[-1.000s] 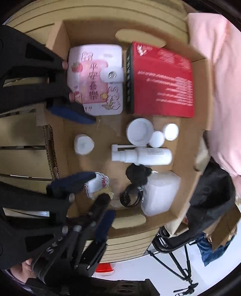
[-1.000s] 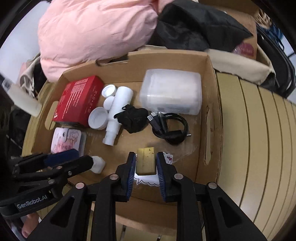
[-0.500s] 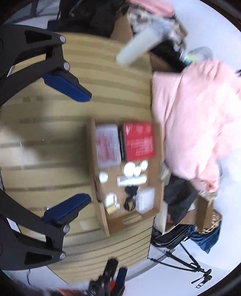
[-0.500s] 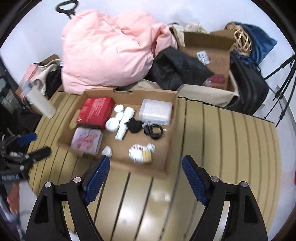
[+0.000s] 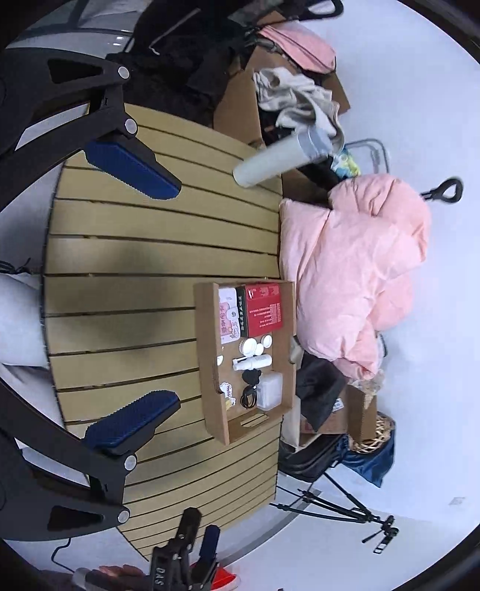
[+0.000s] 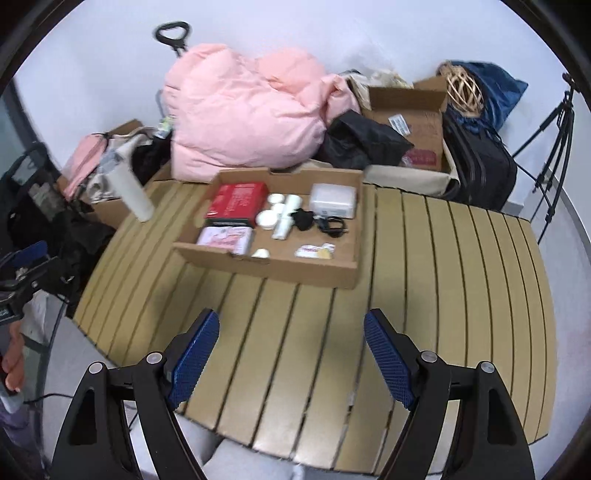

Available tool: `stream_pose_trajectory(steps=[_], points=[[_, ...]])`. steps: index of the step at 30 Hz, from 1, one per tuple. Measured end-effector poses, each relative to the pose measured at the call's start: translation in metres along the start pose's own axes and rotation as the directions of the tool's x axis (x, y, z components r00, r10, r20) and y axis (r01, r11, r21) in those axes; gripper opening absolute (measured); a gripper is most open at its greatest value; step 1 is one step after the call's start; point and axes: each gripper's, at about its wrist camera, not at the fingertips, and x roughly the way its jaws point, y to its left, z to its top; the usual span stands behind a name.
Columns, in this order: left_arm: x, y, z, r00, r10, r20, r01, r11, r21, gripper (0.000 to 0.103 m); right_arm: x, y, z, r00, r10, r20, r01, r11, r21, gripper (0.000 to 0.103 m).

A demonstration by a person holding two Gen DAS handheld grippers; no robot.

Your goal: Organize objects

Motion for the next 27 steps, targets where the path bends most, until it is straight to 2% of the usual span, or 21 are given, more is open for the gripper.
stream_pose_trajectory(steps=[2, 4, 9, 12, 14, 17, 19, 22, 27], points=[[-0.024, 0.004, -0.021, 0.999, 0.045, 0.02, -0.044, 0.999, -0.025, 0.103, -0.014, 0.012, -0.016, 1.0, -0.007, 0.024, 0.008, 1.0, -0.021, 0.084], [-0.048, 0.004, -0.043, 0.998, 0.044, 0.055, -0.043, 0.999, -0.026, 0.103, -0.032, 0.026, -0.036, 0.998, -0.018, 0.059, 0.02, 0.999, -0.048, 0.084], [-0.108, -0.005, -0.106, 0.992, 0.035, 0.118, -0.042, 0.997, 0.061, 0.103, -0.078, 0.064, -0.097, 0.989, -0.017, 0.145, 0.03, 0.995, -0.092, 0.084], [-0.139, -0.008, -0.157, 0.983, 0.037, 0.18, -0.06, 0.99, 0.126, 0.103, -0.104, 0.091, -0.139, 0.979, -0.002, 0.205, 0.027, 0.992, -0.12, 0.084], [-0.157, -0.01, -0.186, 0.976, 0.057, 0.209, -0.088, 0.986, 0.143, 0.103, -0.117, 0.107, -0.166, 0.972, -0.008, 0.234, 0.038, 0.992, -0.122, 0.084], [-0.178, -0.01, -0.221, 0.964, 0.044, 0.261, -0.083, 0.987, 0.137, 0.103, -0.134, 0.13, -0.21, 0.966, 0.007, 0.26, 0.022, 0.994, -0.109, 0.084], [-0.183, -0.011, -0.235, 0.964, 0.049, 0.259, -0.086, 0.987, 0.133, 0.103, -0.137, 0.144, -0.24, 0.962, -0.008, 0.272, 0.031, 0.996, -0.079, 0.084], [-0.183, -0.009, -0.245, 0.971, 0.042, 0.234, -0.072, 0.99, 0.121, 0.103, -0.132, 0.163, -0.272, 0.971, -0.015, 0.24, 0.029, 0.998, -0.055, 0.084], [-0.178, 0.001, -0.247, 0.983, 0.041, 0.179, -0.052, 0.997, 0.057, 0.103, -0.122, 0.188, -0.283, 0.978, -0.007, 0.208, 0.035, 0.991, -0.13, 0.084]])
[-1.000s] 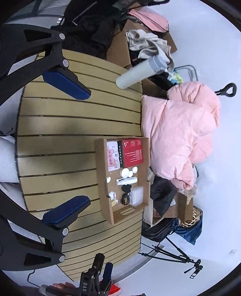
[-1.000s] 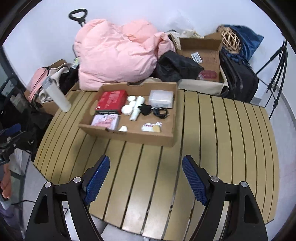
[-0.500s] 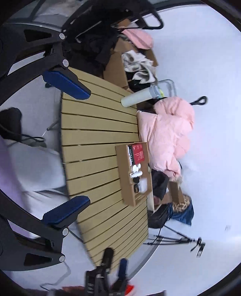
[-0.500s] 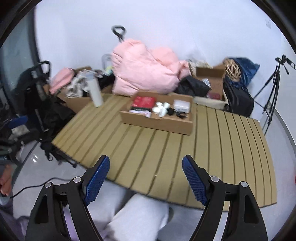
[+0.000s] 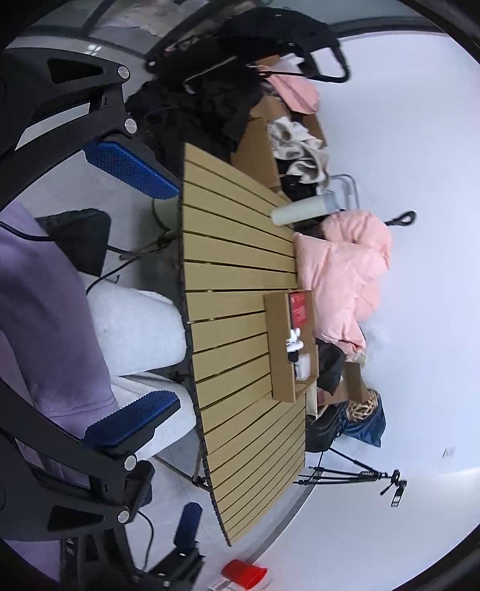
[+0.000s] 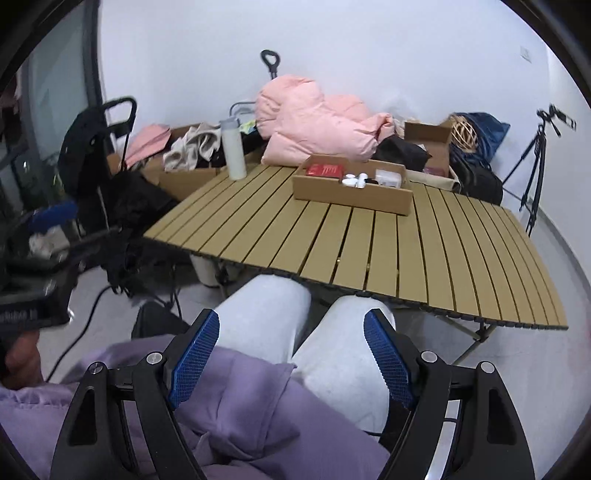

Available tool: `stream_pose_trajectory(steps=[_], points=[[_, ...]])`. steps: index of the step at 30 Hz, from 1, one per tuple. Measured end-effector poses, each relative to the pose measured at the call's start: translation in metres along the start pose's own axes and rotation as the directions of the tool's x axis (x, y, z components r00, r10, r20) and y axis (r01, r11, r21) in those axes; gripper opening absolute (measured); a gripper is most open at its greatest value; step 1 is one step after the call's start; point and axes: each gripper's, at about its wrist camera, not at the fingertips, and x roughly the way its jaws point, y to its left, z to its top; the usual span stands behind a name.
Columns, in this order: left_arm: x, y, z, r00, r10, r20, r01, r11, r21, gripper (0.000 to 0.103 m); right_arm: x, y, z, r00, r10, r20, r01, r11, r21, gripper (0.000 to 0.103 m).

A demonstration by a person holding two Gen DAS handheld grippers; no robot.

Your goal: Organize objects

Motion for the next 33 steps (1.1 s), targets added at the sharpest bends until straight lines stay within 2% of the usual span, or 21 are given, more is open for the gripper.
stream_pose_trajectory(steps=[8, 15, 19, 33], points=[[0.004, 0.0, -0.005, 1.0, 0.016, -0.025, -0.016, 1.0, -0.018, 0.103, 0.0, -0.014, -0.004, 1.0, -0.004, -0.005, 0.005, 0.998, 0.061, 0.084], [0.006, -0.002, -0.006, 0.999, 0.013, -0.029, -0.014, 1.0, -0.008, 0.103, -0.005, -0.025, -0.002, 0.998, -0.063, 0.017, 0.061, 0.994, 0.094, 0.084], [0.007, -0.001, -0.007, 0.999, 0.011, -0.039, -0.011, 1.0, -0.01, 0.103, -0.001, -0.03, -0.002, 0.997, -0.08, 0.001, 0.08, 0.992, 0.1, 0.084], [0.007, -0.002, -0.007, 0.999, 0.007, -0.045, -0.008, 1.0, -0.008, 0.103, 0.001, -0.032, -0.004, 0.998, -0.067, -0.004, 0.067, 0.993, 0.102, 0.084]])
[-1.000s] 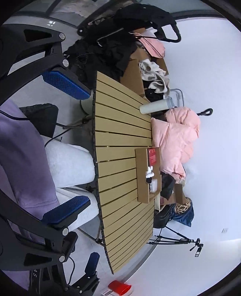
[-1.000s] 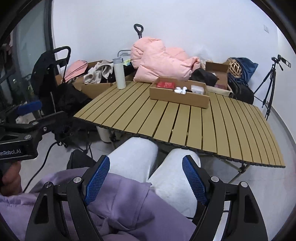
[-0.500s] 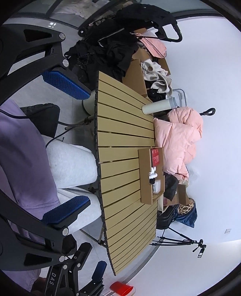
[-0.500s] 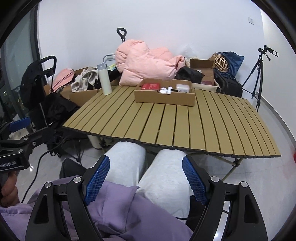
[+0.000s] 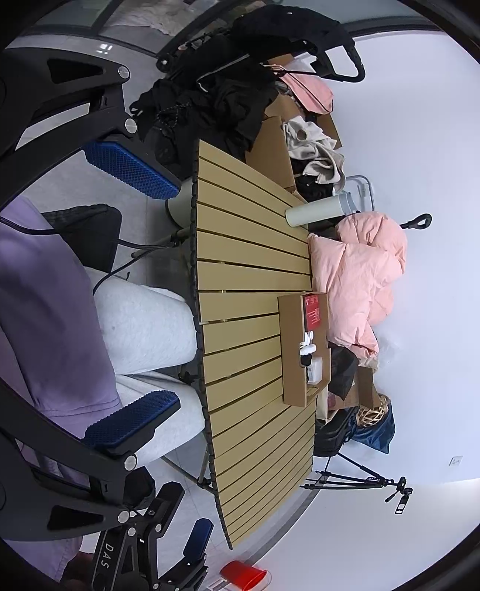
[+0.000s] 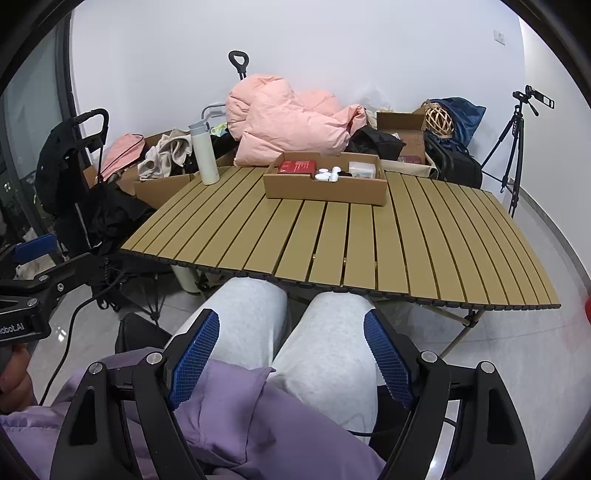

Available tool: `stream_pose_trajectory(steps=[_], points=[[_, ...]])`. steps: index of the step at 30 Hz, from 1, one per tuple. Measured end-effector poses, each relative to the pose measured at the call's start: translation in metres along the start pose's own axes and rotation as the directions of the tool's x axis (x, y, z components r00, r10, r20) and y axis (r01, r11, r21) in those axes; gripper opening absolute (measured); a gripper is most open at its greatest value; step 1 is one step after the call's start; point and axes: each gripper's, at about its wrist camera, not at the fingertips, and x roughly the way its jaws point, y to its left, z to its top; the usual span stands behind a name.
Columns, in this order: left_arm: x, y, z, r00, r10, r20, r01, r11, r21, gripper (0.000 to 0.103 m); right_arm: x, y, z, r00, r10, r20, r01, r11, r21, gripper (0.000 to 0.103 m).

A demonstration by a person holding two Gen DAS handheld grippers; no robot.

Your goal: Organize objects

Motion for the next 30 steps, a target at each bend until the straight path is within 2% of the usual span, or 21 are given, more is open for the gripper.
stream_pose_trajectory(steps=[9, 30], points=[[0.0011, -0.0007, -0.0016, 1.0, 0.001, -0.004, -0.001, 1.0, -0.002, 0.103, -0.0024, -0.0039, 0.0001, 1.0, 0.017, 0.005, -0.017, 1.0, 0.014, 0.084], [0.0045, -0.0006, -0.0034, 1.0, -0.002, -0.017, 0.002, 1.0, -0.008, 0.103, 0.0001, -0.0082, 0.0024, 1.0, -0.014, -0.007, 0.014, 1.0, 0.023, 0.084]])
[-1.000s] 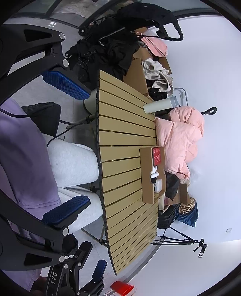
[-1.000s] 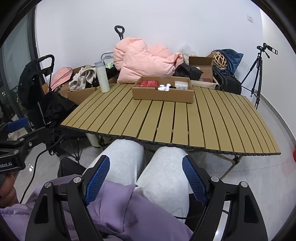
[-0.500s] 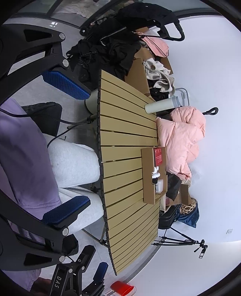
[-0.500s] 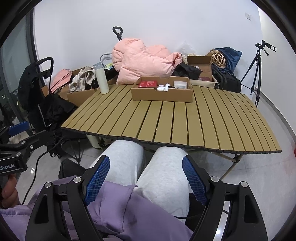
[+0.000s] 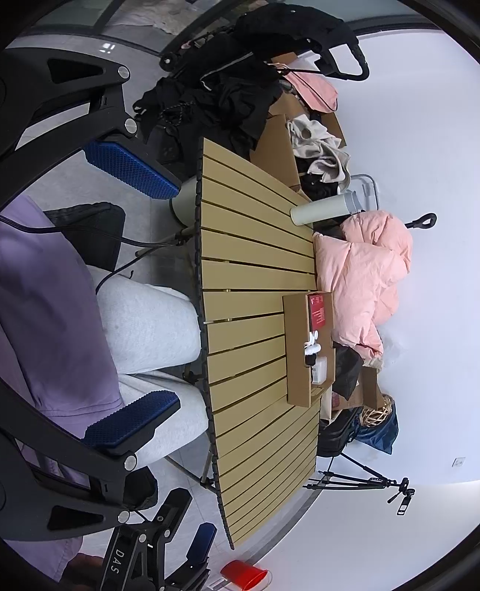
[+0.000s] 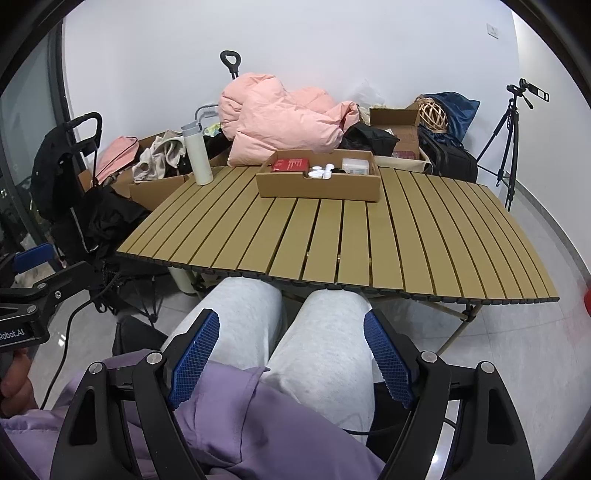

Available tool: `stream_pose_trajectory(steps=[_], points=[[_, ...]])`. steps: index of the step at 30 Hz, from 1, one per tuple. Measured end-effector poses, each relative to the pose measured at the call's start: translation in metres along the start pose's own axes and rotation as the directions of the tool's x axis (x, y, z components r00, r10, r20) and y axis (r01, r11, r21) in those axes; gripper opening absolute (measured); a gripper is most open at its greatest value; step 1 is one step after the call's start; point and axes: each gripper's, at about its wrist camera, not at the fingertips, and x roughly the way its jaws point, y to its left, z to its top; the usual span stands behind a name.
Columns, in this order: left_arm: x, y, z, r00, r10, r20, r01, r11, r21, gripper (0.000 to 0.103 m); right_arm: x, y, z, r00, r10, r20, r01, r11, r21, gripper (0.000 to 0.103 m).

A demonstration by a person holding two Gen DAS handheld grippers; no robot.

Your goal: Organize objects

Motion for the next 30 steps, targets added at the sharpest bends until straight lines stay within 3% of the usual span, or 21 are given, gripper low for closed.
stream_pose_trajectory(steps=[30], points=[[0.0035, -0.0012, -0.0028, 1.0, -0.002, -0.018, 0.002, 1.0, 0.016, 0.103, 0.0035, -0.0008, -0.0015, 1.0, -0.009, -0.01, 0.009, 1.0, 0.007, 0.084]])
